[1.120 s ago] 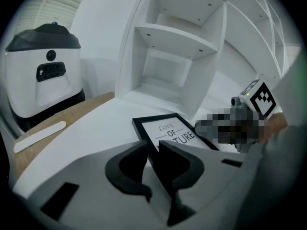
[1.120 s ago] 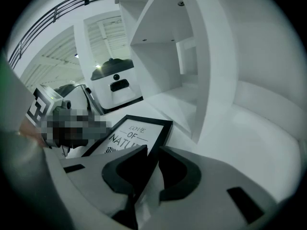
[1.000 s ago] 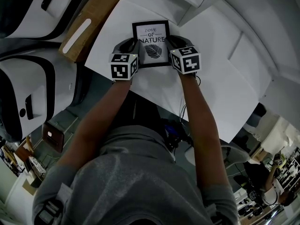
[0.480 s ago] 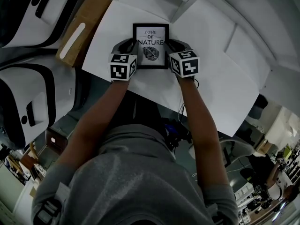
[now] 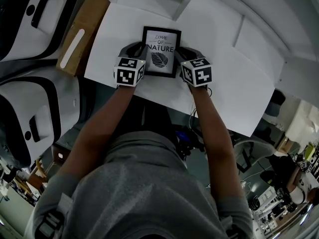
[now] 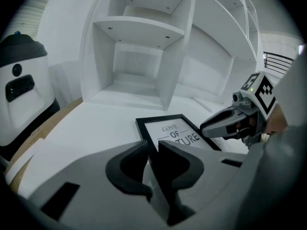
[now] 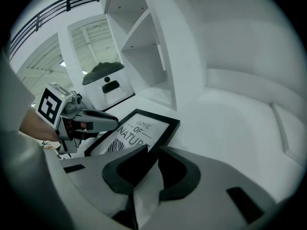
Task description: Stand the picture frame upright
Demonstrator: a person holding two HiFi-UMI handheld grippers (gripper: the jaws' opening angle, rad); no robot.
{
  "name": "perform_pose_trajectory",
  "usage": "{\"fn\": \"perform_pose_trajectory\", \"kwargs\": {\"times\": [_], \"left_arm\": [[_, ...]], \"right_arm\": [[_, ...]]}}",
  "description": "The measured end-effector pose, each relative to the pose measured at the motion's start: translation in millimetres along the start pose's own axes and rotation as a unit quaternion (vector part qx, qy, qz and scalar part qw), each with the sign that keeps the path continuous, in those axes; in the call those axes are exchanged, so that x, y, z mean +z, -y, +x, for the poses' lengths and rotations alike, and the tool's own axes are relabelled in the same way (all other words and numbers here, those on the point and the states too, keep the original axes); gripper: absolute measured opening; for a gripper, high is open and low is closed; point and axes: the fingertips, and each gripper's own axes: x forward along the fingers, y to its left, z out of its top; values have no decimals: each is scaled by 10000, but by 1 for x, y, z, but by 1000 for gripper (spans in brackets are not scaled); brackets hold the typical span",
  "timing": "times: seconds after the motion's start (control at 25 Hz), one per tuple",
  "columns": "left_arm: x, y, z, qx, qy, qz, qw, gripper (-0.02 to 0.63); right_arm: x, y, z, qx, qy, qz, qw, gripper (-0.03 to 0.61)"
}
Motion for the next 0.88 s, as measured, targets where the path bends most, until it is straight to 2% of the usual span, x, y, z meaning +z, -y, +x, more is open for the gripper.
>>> {"fn": "perform_pose_trajectory", "kwargs": {"times": [0.88], "left_arm": [[-19,60,-17,-810,-199,628,9945,74]], "right_arm": [[-60,-13,-59,-314,2,519,9982,75]]}}
